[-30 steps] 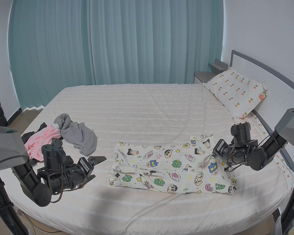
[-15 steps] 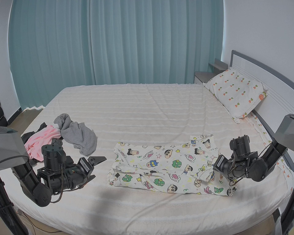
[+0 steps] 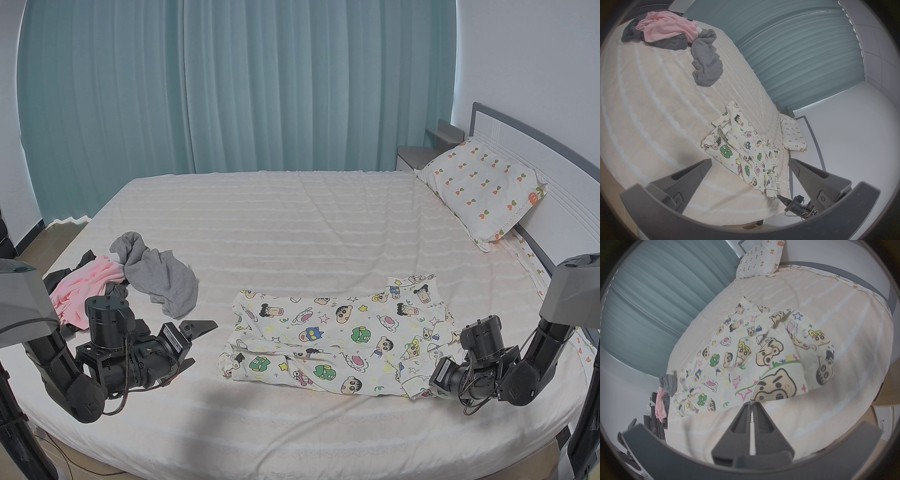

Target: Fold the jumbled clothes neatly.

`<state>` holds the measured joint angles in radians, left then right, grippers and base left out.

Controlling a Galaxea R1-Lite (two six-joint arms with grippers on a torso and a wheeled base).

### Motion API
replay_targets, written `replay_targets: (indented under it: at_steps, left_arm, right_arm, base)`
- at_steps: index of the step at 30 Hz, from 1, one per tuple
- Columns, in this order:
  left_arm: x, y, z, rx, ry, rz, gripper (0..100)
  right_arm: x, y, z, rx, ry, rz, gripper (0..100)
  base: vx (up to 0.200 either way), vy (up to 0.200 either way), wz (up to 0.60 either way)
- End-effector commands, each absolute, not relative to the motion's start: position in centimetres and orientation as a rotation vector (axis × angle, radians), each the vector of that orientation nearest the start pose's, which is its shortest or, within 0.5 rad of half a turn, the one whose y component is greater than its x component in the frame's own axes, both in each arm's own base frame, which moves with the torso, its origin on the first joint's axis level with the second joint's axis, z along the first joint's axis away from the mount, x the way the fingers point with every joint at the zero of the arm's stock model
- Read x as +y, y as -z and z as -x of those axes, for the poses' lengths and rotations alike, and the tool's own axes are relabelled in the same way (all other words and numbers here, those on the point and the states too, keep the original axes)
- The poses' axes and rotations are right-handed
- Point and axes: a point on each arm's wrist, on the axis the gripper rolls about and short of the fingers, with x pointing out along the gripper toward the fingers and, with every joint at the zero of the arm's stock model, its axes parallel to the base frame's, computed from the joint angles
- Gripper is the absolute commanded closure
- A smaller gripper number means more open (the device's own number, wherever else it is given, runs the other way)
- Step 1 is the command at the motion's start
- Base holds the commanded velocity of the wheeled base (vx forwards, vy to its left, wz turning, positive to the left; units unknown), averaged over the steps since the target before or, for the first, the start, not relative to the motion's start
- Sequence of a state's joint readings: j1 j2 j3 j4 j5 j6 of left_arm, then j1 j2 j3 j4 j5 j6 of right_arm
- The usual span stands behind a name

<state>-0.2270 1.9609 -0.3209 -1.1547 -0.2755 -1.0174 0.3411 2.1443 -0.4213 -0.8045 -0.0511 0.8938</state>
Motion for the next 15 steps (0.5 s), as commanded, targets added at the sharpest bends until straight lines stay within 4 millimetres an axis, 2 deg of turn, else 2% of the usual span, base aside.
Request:
replay_targets:
  at_steps: [1,7,8,14,15]
  left_arm:
    - [-6.6,-5.1,-25.9,0.697,0.199,0.988,0]
    - [-6.6,-5.1,-25.9,0.696,0.199,0.986,0]
    - [-6.6,-5.1,-25.9,0.697,0.199,0.988,0]
    - [-6.6,-5.1,-25.9,0.697,0.199,0.988,0]
    - [-6.6,-5.0,-25.9,0.698,0.199,0.986,0]
  right_arm:
    - [9.1,2.8,-25.4,1.0,0.174,-0.623,100]
    - [8.9,3.5,-25.9,1.01,0.188,-0.62,100]
    - [8.9,3.6,-25.6,1.021,0.182,-0.607,0]
    - [8.9,2.7,-24.9,1.018,0.147,-0.603,0]
    - [8.7,1.8,-24.5,0.997,0.141,-0.613,0]
  base:
    - [0.0,0.0,0.0]
    - [0.0,0.0,0.0]
    - [0.0,0.0,0.0]
    - [0.0,0.0,0.0]
    - [0.0,0.0,0.0]
